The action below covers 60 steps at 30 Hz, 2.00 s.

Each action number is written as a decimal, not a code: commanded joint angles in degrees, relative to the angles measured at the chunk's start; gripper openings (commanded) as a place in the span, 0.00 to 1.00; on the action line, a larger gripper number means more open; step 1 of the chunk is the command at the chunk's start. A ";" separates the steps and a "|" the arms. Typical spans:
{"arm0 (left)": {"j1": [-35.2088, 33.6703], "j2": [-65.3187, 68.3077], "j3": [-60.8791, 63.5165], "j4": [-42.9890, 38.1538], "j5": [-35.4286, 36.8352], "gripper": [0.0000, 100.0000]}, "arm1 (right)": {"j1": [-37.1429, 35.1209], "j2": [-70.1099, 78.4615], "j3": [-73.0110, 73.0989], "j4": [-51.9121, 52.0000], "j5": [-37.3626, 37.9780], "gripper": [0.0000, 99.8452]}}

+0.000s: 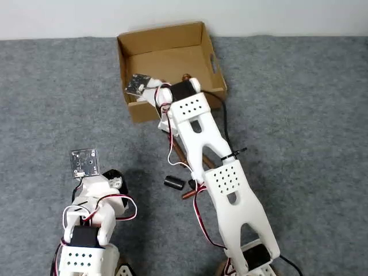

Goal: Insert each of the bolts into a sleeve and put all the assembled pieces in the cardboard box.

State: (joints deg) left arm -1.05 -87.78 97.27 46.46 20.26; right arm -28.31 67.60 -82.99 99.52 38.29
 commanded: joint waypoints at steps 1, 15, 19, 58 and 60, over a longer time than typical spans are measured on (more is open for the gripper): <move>-0.35 -0.18 -0.48 -1.41 0.35 0.01 | 0.84 -4.53 -9.67 3.47 -7.65 0.01; -0.35 -0.18 -0.48 -1.41 0.35 0.01 | 6.64 -41.45 20.04 3.47 -23.65 0.01; -0.35 -0.18 -0.48 -1.32 0.35 0.01 | 8.31 -55.96 37.45 3.38 -26.99 0.01; 18.81 18.81 -32.92 18.99 -8.09 0.01 | 36.70 -154.07 140.22 -10.68 -53.54 0.01; 20.40 25.76 -38.37 19.08 -9.05 0.01 | 37.14 -157.05 141.98 -11.03 -52.04 0.01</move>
State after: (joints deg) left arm 17.14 -70.73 67.65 65.27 13.05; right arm 7.74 -86.33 58.29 90.11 -15.34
